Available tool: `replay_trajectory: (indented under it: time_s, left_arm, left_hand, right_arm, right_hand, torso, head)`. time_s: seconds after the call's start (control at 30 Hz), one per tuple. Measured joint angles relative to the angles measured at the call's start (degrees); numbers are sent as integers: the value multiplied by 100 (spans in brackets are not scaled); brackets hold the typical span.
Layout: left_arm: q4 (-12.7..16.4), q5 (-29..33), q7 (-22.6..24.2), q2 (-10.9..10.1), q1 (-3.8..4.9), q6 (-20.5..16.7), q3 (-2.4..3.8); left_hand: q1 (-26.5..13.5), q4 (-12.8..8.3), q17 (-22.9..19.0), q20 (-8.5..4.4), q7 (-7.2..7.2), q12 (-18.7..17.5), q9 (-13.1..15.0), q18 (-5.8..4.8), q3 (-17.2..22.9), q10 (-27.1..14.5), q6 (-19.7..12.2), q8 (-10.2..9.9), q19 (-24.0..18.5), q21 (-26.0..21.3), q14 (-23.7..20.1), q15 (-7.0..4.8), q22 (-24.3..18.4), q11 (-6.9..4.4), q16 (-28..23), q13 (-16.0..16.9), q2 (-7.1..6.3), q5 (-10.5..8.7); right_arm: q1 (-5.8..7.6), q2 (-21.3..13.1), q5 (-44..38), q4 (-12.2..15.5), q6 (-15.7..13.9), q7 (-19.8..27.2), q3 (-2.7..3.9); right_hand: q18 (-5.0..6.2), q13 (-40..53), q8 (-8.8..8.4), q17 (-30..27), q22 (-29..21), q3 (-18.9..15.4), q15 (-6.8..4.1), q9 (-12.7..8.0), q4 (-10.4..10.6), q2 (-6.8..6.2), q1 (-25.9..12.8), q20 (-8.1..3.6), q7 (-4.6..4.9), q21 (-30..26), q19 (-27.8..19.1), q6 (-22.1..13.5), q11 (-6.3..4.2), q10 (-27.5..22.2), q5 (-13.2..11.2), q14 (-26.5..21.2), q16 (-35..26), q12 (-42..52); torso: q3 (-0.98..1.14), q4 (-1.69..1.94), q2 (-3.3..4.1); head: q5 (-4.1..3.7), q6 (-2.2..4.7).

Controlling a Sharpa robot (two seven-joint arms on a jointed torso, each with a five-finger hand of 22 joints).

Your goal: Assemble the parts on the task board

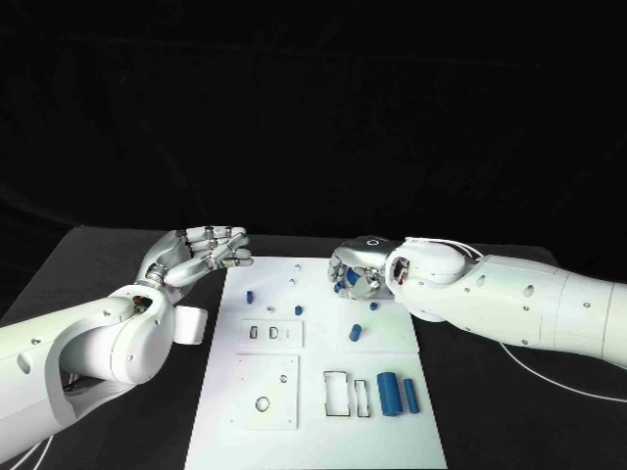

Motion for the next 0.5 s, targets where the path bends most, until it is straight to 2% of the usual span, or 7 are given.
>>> replay_trajectory:
  time_s: [0.17, 0.27, 0.33, 0.37, 0.43, 0.5]
  left_arm:
    - [-4, 0, -7, -1, 1, 7, 0]
    - [-6, -1, -11, -1, 1, 11, 0]
    - [-9, -1, -13, -2, 1, 14, 0]
    - [-10, -1, -14, -2, 1, 15, 0]
    - [-13, -1, -17, -3, 1, 18, 0]
    - [-18, -1, -19, -4, 1, 21, 0]
  left_hand:
    - [0, -1, 4, 0, 0, -28, 0, 0, 33, 0, 0, -4, 0, 0, -20, 20, 4, 0, 0, 0, 0, -21]
    - [0, -1, 5, 0, 0, -28, 0, 0, 33, 0, 0, -4, 0, 0, -20, 20, 5, 0, 0, 0, 0, -21]
    - [0, -1, 5, -12, 0, -28, 0, -1, 33, 0, 0, -4, 12, 22, -33, 7, 5, 0, 0, 0, 0, -21]
    - [0, -1, 5, -20, 0, -28, 0, -1, 33, 0, 0, -4, 20, 22, -41, -1, 5, 0, 0, 0, 0, -21]
    - [0, -1, 5, -20, 0, -28, 0, -1, 32, 0, 0, -4, 20, 22, -41, -1, 5, 0, 0, 0, 0, -21]
    - [0, -1, 9, -20, 0, -28, -1, -1, 32, 0, 0, -4, 20, 22, -41, -1, 11, 0, 0, 0, 0, -21]
  right_arm:
    - [-4, 7, -30, -18, 18, -11, 9]
    - [-1, 9, -41, -23, 7, -13, 16]
    - [-2, 9, -47, -23, -21, -14, 16]
    - [-4, 9, -49, -23, -41, -16, 16]
    - [-11, 9, -53, -21, -94, -21, 14]
    - [-20, 3, -62, -14, -188, -37, 8]
  right_hand:
    - [0, 33, 74, 82, 189, 92, 0, 50, 17, 46, 46, -27, -56, 146, 59, 97, -58, 174, 0, 0, 84, 23]
    - [0, 59, 173, 173, 391, 196, -13, 120, 34, 97, 97, -71, -121, 290, 146, 230, -105, 371, -110, 13, 166, 76]
    - [-86, 83, 246, 219, 496, 239, -74, 173, 65, 126, 103, -98, -165, 364, 173, 330, -149, 492, -172, 12, 200, 98]
    - [-85, 91, 273, 235, 540, 265, -74, 197, 69, 161, 111, -118, -196, 393, 193, 362, -173, 550, -210, 11, 200, 113]
    - [-86, 130, 334, 257, 625, 335, -135, 246, 56, 232, 144, -147, -226, 449, 222, 433, -153, 588, -300, 10, 233, 142]
    - [-85, 161, 391, 278, 681, 374, -136, 297, 22, 243, 147, -160, -262, 474, 234, 469, -138, 603, -337, 11, 233, 164]
  torso:
    - [0, 7, 22]
    - [0, 12, 34]
    - [0, 15, 40]
    - [-1, 16, 43]
    - [-3, 18, 48]
    - [-3, 23, 54]
  head:
    - [-1, -1]
    - [-8, -4]
    - [-11, -4]
    - [-12, -4]
    - [-13, -5]
    - [-15, -5]
